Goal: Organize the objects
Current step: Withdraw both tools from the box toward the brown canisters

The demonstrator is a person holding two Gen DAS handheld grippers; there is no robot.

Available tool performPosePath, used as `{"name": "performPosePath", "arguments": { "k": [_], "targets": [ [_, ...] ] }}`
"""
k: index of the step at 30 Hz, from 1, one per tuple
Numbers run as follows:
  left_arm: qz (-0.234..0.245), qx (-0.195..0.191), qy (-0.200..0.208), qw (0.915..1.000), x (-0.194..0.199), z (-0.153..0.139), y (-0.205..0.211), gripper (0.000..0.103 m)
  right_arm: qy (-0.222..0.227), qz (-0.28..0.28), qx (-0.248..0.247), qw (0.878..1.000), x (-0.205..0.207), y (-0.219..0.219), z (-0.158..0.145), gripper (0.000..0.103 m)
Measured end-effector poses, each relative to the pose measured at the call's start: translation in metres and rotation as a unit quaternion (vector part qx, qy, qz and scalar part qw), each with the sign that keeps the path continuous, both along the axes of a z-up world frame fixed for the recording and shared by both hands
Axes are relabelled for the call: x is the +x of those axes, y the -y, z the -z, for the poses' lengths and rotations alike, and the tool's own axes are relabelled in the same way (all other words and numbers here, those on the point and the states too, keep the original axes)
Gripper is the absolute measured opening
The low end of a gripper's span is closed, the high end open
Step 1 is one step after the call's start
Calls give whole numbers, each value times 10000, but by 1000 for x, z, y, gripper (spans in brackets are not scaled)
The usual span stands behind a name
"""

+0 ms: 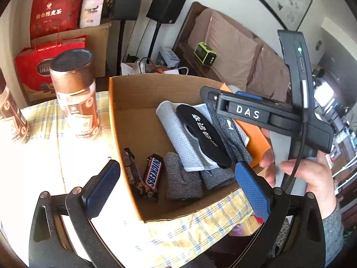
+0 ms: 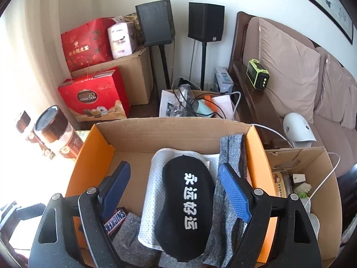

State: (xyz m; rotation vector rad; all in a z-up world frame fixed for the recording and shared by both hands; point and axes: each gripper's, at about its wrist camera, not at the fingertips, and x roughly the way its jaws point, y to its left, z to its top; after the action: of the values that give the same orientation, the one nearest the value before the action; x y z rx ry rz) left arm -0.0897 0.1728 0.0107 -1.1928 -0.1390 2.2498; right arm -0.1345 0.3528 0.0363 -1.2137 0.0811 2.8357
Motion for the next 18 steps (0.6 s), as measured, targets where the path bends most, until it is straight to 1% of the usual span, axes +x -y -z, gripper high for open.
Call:
{"name": "performPosePath", "arguments": {
  "k": [4,7,12,18],
  "targets": [
    [-286,9,-10,9996,-5,-5,27,103,-67,-96,-25,9999,6,19,1,88],
    [-493,-41,-114,9987,-8,-10,46,103,-92,-183,-27,9998,10,33,1,89],
    [-845,-123,-185,9962,-14,-14,76,103,-145,-322,-13,9994,17,54,-1,91],
    [-1152,-229,-273,9927,-16,-18,105,103,-187,-428,9,9989,26,78,-5,93]
  ]
}}
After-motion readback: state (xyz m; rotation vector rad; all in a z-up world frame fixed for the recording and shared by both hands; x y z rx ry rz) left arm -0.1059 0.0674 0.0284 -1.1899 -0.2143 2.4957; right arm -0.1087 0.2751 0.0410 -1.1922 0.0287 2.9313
